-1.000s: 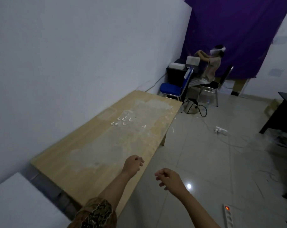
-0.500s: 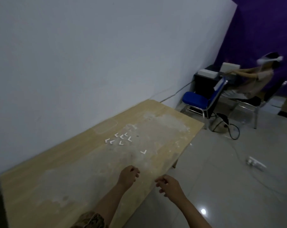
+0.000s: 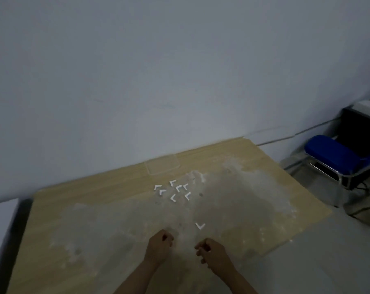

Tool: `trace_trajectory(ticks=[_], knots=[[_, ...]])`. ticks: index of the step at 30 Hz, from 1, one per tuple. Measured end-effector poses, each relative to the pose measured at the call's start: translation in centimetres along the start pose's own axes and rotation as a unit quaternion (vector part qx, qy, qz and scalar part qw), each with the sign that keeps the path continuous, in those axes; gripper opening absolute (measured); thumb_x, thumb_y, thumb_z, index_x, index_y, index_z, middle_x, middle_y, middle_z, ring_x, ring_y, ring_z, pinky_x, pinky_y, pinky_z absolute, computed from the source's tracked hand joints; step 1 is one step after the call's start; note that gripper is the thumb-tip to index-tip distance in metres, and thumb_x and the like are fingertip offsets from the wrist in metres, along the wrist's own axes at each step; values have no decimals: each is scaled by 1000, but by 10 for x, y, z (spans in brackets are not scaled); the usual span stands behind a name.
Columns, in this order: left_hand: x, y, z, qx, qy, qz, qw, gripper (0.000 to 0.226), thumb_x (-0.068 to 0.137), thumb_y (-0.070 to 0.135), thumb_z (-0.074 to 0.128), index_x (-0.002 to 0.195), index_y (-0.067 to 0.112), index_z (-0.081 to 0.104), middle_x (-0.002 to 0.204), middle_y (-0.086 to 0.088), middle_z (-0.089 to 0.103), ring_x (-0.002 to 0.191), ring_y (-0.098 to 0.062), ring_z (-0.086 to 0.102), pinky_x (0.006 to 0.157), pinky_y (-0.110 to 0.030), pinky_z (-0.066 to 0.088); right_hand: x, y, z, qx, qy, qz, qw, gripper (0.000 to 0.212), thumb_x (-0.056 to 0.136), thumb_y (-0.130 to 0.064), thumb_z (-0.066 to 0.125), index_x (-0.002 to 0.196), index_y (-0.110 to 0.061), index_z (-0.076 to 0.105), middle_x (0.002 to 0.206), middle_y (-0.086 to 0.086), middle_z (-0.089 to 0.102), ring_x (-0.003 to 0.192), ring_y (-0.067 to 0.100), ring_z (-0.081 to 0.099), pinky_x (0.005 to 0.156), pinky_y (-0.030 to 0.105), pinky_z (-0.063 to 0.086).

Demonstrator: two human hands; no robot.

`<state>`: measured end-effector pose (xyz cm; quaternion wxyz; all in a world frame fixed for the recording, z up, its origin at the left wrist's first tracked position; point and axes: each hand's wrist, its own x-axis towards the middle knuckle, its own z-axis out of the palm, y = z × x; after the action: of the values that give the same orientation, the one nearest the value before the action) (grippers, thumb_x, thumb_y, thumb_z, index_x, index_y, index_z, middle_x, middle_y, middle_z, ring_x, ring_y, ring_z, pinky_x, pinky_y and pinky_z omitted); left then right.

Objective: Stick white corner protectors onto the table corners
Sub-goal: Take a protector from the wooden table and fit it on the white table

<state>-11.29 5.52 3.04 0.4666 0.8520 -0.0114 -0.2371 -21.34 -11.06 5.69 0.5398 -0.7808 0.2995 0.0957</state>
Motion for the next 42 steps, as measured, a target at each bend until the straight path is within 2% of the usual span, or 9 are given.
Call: trace_trajectory(ticks=[9,12,14,18,21,26,31,38,42], knots=[[68,1,21,105,125,0,987,17,93,17,47,84,6,55,88,-12,56,86,-29,53,75,-38,43,80,21,-22,-92,-31,-55,994,23,69,-18,61,67,-40,67,61,-6,65,55,1,56,60,24,48],[72,6,24,127,116,4,985,18,94,18,47,103,5,57,102,-10,55,98,-27,51,81,-33,40,101,21,-28,-116,-9,-88,989,22,79,-6,63,70,-26,64,70,-14,67,65,2,61,64,23,48],[78,7,24,133,115,11,984,16,93,17,50,102,5,57,103,-12,56,100,-29,51,83,-35,41,116,15,-30,-174,10,-122,977,14,79,-18,57,87,-27,64,89,-5,65,82,7,59,77,27,47],[92,13,20,136,109,3,985,16,94,17,50,104,6,56,107,-13,55,104,-29,50,86,-33,40,162,14,-32,-316,30,-175,932,63,68,-28,55,128,-10,56,127,12,57,121,31,51,102,36,43],[107,22,21,141,103,-9,985,19,95,18,48,107,7,56,111,-12,54,107,-28,49,89,-32,39,189,14,-34,-395,3,-184,900,78,67,-38,56,139,-12,42,137,15,54,129,28,42,94,38,50],[140,40,23,158,83,-11,984,30,97,25,46,122,8,51,125,-11,51,118,-27,46,98,-31,38,205,23,-39,-458,-12,-228,859,62,97,-54,17,153,-26,14,154,7,34,138,24,28,104,41,27],[172,55,31,119,119,-85,982,42,91,39,56,123,12,51,121,-9,57,114,-27,52,93,-39,47,213,30,-41,-484,-43,-212,848,71,84,-52,44,150,-30,28,156,7,30,143,21,24,99,47,45],[191,57,40,146,171,-146,963,20,89,25,61,102,10,55,115,-11,53,109,-30,50,88,-39,44,215,34,-43,-476,-38,-230,848,73,85,-52,44,151,-32,23,158,5,25,140,22,35,102,48,42],[180,54,44,37,188,-99,977,18,84,17,68,87,11,51,92,-11,60,92,-30,57,72,-28,40,216,30,-45,-469,-50,-230,851,71,84,-52,43,150,-31,27,157,6,28,139,24,38,100,49,43]])
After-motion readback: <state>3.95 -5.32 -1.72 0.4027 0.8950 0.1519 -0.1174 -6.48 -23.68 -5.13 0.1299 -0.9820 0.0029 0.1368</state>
